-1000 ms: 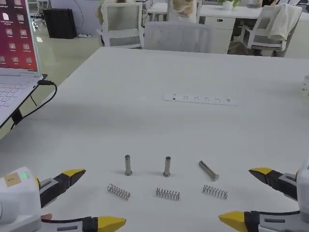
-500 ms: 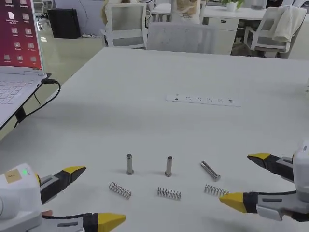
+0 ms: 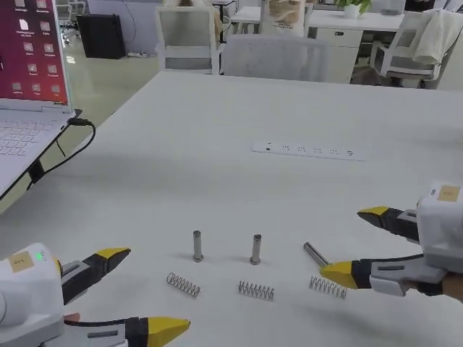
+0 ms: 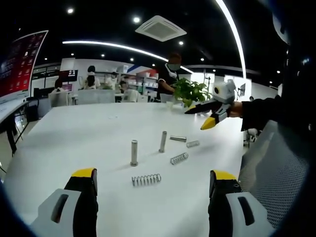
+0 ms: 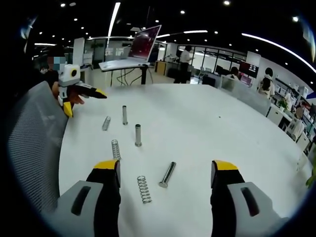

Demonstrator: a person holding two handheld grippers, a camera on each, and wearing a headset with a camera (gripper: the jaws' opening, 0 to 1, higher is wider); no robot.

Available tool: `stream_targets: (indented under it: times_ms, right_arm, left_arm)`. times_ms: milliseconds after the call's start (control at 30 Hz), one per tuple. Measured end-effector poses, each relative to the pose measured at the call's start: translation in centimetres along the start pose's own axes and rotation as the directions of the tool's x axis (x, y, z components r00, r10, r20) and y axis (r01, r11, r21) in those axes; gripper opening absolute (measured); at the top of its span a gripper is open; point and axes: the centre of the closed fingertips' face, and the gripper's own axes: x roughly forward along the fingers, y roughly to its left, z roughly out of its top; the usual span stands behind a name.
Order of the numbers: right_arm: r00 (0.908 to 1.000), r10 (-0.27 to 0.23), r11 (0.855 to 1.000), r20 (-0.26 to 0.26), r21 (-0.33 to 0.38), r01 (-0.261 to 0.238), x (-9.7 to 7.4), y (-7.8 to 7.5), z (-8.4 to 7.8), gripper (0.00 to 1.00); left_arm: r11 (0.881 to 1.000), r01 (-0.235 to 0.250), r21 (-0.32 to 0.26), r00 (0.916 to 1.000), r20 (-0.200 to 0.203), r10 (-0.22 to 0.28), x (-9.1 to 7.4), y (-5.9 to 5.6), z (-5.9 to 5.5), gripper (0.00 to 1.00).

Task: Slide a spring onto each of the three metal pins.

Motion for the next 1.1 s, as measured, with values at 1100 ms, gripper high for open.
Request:
stream_targets:
  times_ms: [1100]
  right_arm:
    - [0.9794, -0.003, 0.999, -0.202, 0.040, 0.011, 5.5, -2.5, -1.5, 0.54]
  left_arm:
    - [1.000, 0.002, -0.008, 1.0000, -0.003, -0.002, 0.1, 0.0, -0.2, 0.90]
